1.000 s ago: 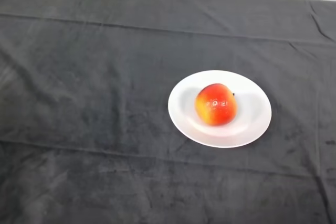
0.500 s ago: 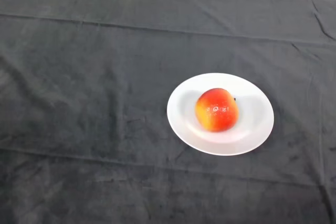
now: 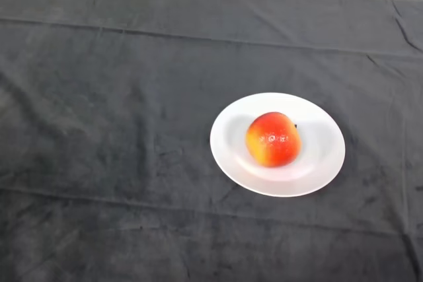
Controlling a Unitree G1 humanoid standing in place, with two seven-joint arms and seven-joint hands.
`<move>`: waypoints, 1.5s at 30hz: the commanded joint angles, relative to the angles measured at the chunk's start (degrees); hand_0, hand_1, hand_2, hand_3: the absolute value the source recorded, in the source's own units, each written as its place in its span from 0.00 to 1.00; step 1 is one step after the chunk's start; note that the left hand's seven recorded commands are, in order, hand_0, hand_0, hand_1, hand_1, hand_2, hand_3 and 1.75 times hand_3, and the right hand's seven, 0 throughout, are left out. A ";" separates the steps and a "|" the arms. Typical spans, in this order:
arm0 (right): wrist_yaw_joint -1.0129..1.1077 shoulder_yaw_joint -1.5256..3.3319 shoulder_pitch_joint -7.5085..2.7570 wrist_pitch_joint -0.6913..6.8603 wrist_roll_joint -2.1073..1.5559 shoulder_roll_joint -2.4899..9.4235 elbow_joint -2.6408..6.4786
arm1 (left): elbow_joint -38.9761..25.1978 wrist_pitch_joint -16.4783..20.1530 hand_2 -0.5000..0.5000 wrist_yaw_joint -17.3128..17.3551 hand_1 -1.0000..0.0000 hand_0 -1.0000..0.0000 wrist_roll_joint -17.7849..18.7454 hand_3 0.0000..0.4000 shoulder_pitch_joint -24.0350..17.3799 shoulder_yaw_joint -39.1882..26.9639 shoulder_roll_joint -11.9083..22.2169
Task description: Move the apple to the plate
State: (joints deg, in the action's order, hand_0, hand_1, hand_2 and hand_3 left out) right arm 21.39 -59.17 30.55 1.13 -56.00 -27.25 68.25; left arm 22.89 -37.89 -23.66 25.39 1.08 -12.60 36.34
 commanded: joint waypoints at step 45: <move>-0.22 -0.61 1.15 -0.11 -0.98 -0.26 -1.42 | 0.44 4.49 0.50 6.76 1.00 1.00 -5.55 0.00 2.63 -9.43 -5.66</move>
State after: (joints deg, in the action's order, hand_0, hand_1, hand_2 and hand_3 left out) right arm 21.38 -59.17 30.55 1.13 -56.00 -27.24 68.25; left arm 22.87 -34.18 -17.11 20.83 1.39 -19.31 31.91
